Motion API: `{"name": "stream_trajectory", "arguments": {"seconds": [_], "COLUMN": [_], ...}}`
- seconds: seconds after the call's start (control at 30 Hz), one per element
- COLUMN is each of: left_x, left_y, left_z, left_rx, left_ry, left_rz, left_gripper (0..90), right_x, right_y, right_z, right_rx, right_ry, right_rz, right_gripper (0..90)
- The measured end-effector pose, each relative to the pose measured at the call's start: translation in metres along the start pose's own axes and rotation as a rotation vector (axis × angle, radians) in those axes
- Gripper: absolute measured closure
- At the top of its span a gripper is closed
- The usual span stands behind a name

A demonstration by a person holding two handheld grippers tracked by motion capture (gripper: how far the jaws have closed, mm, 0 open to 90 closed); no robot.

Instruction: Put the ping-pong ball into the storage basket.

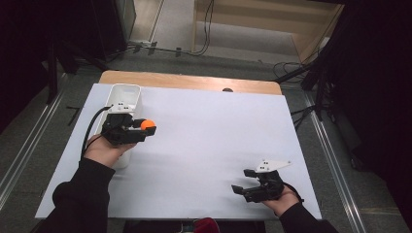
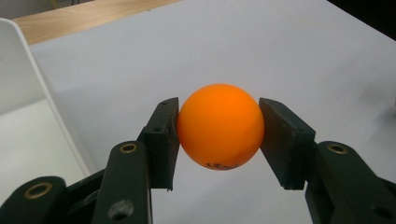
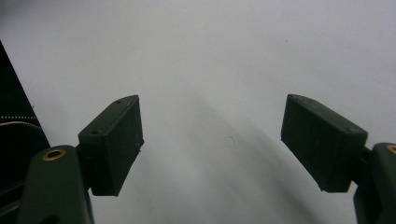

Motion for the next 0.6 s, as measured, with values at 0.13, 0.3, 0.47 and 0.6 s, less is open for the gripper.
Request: {"name": "stream_trajectory", "arguments": {"seconds": [0.13, 0.3, 0.47, 0.6], "left_x": [-0.002, -0.004, -0.007, -0.009], "left_y": [0.000, 0.000, 0.001, 0.001], "left_z": [0.004, 0.008, 0.011, 0.015], "left_rx": [-0.012, -0.024, -0.034, -0.038], "left_ry": [-0.011, -0.027, -0.042, -0.047], "left_rz": [-0.004, -0.003, -0.010, -0.009], "left_gripper": [50.6, 50.6, 50.6, 50.6], "right_x": [0.000, 0.000, 0.000, 0.000], "right_y": [0.000, 0.000, 0.000, 0.000], "right_z": [0.000, 0.000, 0.000, 0.000], "right_rx": [0.003, 0.000, 0.003, 0.004], "right_ry": [0.001, 0.002, -0.001, 0.001], "right_rz": [0.002, 0.004, 0.004, 0.004], "right_gripper": [19.5, 19.5, 19.5, 19.5]}}
Point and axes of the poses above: each handheld gripper's, and its own axes: x roughly forward along the jaws, y roughly out of its underside, z roughly to its left, the point moved 1 cm from there along x, roughly forward along the jaws, and after that the axes turned 5 degrees about y, right-handed, at the moved point
